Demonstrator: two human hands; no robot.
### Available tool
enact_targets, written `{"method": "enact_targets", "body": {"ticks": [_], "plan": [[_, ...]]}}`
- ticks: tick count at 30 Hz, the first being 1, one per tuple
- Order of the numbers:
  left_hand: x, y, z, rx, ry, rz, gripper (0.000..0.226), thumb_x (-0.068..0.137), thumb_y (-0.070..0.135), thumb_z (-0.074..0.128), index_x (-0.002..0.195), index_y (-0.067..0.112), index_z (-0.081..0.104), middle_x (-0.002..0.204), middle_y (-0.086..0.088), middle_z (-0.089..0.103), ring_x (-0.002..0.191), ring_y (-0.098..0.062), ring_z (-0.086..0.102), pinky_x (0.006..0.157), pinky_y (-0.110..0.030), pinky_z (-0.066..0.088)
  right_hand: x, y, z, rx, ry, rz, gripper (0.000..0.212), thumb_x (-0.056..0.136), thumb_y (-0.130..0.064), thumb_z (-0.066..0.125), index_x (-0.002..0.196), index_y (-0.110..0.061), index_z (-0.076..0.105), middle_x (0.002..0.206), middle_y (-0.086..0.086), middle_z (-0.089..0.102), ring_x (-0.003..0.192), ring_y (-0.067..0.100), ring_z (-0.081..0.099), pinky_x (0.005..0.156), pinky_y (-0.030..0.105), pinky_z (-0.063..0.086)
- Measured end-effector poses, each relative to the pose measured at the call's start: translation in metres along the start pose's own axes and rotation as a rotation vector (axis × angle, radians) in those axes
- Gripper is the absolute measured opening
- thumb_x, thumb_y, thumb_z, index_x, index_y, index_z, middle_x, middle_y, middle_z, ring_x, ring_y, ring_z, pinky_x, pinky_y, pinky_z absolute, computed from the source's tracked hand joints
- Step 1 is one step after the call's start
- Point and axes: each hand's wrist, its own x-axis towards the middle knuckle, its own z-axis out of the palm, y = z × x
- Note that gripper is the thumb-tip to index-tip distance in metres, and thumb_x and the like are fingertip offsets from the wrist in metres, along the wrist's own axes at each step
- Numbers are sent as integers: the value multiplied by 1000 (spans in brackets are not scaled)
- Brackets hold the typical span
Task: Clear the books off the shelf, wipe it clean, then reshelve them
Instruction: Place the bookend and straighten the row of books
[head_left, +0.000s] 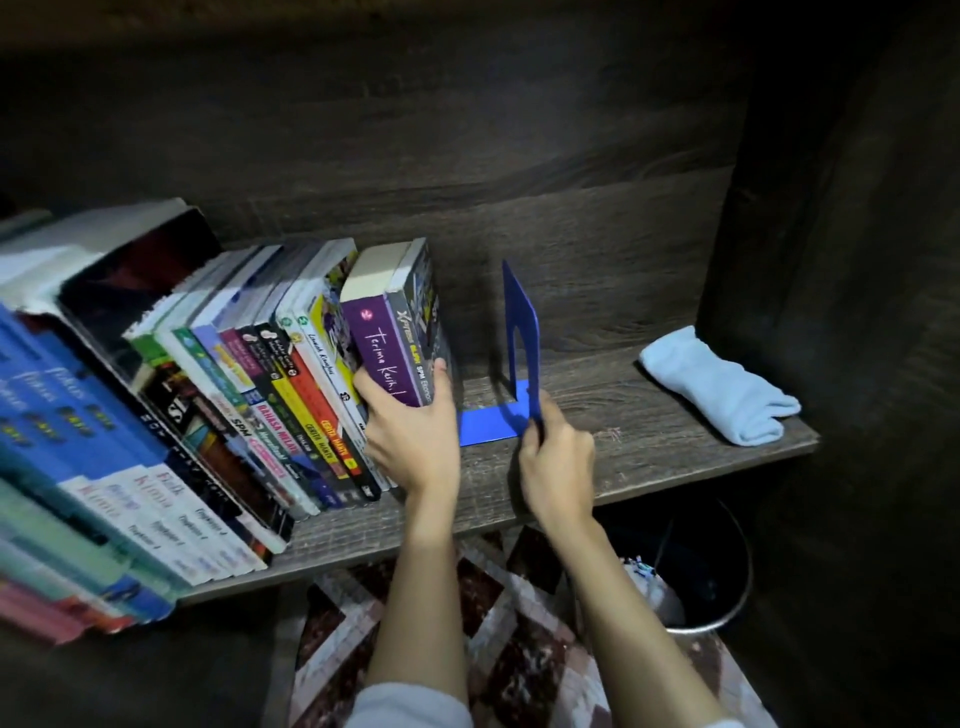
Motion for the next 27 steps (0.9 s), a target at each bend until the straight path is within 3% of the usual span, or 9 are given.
{"method": "enact_targets", "body": {"ticks": [9, 16, 22, 24, 27], "plan": [[-13, 3, -6, -68, -2, -5, 71, 81, 47, 67, 132, 7, 39, 109, -18, 65, 99, -38, 60, 81, -41, 43, -9, -11, 10, -14, -28, -5, 46, 96, -13, 42, 142, -22, 42, 102, 30, 65, 98, 43, 57, 89, 42, 39], [-37, 16, 17, -72, -107, 10, 62, 81, 40, 67, 130, 13, 40, 108, -17, 65, 97, -41, 59, 73, -40, 40, -4, 8, 15, 104, -72, -36, 45, 95, -22, 49, 139, -31, 46, 90, 28, 66, 84, 35, 63, 76, 38, 44], [-32, 19, 19, -233, -152, -58, 63, 76, 41, 72, 126, 18, 42, 108, -6, 66, 97, -32, 61, 68, -28, 32, 1, 13, 16, 85, -51, -81, 43, 93, -18, 51, 135, -25, 52, 95, 32, 66, 88, 43, 62, 78, 42, 45], [-28, 15, 17, -327, -232, -66, 66, 74, 46, 73, 128, 23, 42, 102, 4, 65, 95, -24, 61, 69, -24, 34, 3, 14, 14, 83, -48, -99, 39, 92, -14, 52, 131, -21, 57, 97, 31, 66, 91, 44, 61, 80, 42, 44], [-16, 0, 13, -560, -512, -28, 73, 68, 50, 76, 128, 24, 44, 101, 13, 65, 94, -11, 64, 77, -24, 47, 6, 16, 9, 78, -101, -128, 38, 92, -13, 54, 129, -19, 59, 103, 26, 67, 96, 42, 61, 83, 40, 44]]}}
